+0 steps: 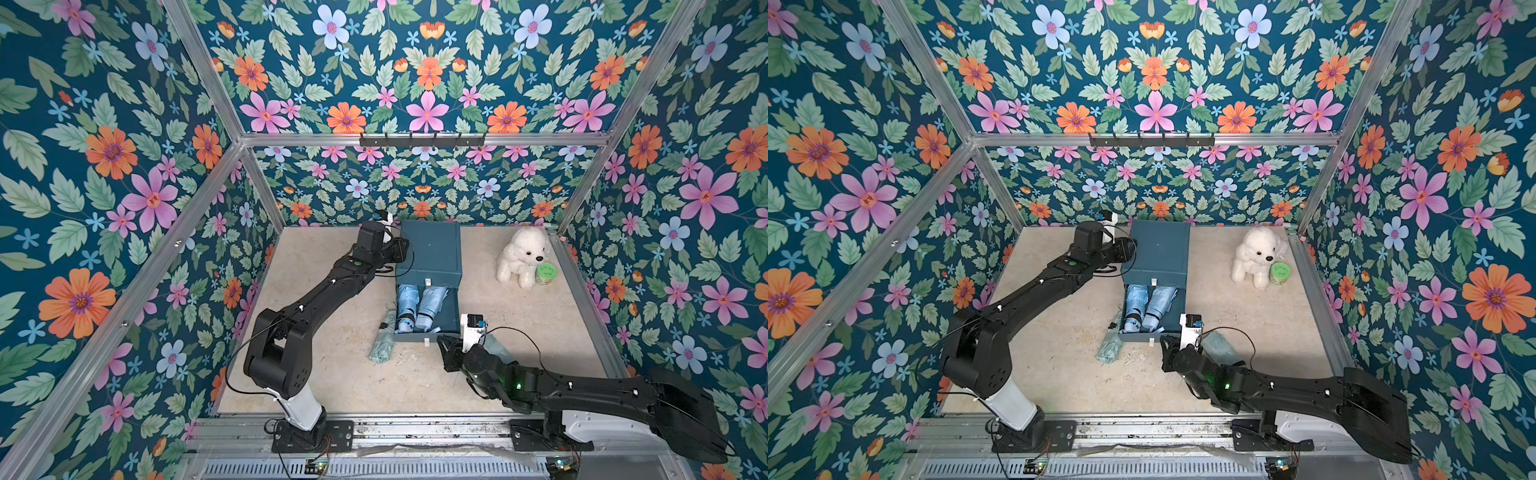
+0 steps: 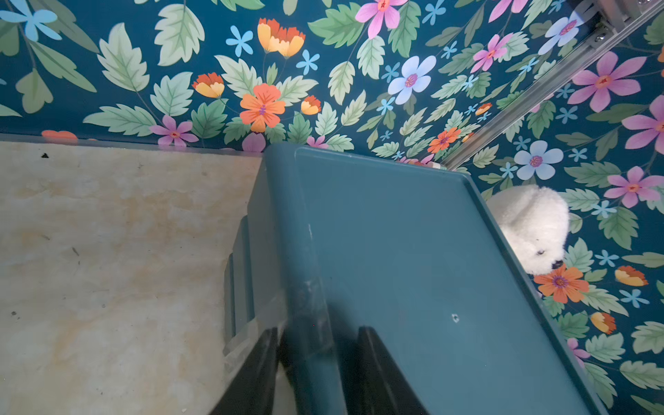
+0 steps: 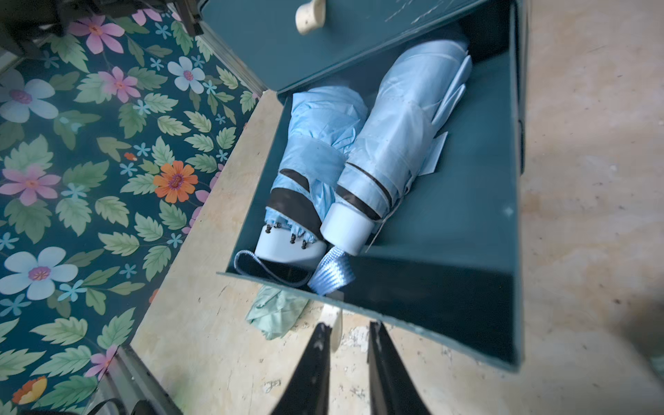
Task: Place the umbrella in the drawer by color
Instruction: Close the drawer in the storage box.
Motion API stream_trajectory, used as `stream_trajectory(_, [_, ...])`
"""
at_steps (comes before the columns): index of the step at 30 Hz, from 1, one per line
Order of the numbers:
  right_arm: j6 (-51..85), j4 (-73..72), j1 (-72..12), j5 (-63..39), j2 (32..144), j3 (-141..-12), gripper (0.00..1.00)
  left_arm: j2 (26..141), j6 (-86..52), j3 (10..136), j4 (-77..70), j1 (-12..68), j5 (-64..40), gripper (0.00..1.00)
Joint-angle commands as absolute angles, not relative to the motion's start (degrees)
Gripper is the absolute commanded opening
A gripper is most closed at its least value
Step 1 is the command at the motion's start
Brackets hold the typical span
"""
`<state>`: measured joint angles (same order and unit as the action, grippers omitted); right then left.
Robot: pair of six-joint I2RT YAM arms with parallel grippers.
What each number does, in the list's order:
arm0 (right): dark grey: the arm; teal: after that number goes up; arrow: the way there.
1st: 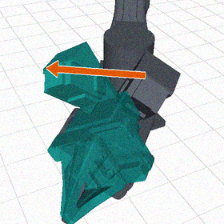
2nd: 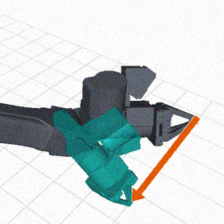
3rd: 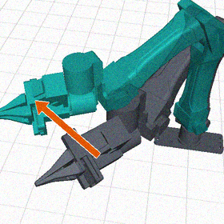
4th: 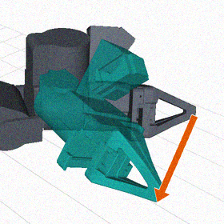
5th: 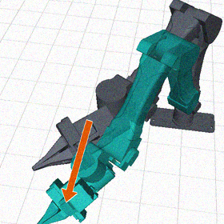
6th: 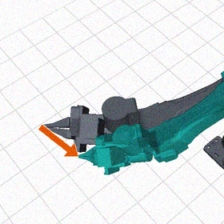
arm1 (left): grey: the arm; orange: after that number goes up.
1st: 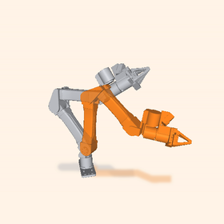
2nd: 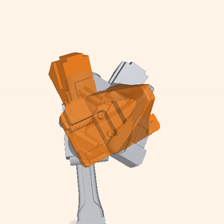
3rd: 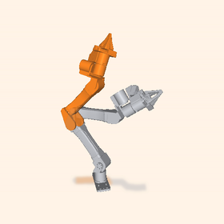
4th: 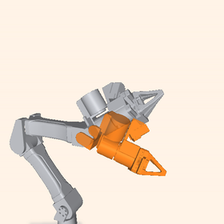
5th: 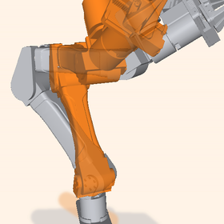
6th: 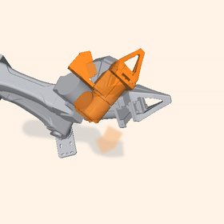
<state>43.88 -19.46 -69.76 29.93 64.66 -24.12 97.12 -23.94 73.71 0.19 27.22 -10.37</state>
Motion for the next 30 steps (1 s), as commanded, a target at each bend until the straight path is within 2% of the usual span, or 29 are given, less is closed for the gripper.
stream_trajectory(1, [41.6,-23.8,-67.5,30.9,64.9,-24.1,0.24,97.5,-21.4,71.7,25.1,27.3,-7.0,0.41])
stream_trajectory(8, [38.9,-25.1,-62.5,27.2,68.1,-27.0,0.24,96.4,-20.8,71.1,25.1,27.4,-7.8,0.4])
stream_trajectory(16, [38.1,-34.3,-54.9,21.4,75.6,-27.8,0.23,96.3,-20.4,70.8,24.8,27.7,-8.9,0.4])
stream_trajectory(25, [34.0,-40.1,-50.8,18.4,85.8,-34.0,0.23,96.2,-19.4,70.8,24.8,27.7,-9.8,0.39])
stream_trajectory(27, [33.8,-40.7,-49.8,18.1,87.3,-35.3,0.26,96.1,-19.2,70.8,24.8,27.8,-10.1,0.39])
stream_trajectory(30, [33.8,-40.9,-48.2,16.2,89.3,-37.7,0.44,96.1,-19.0,70.6,24.8,27.8,-10.6,0.38])
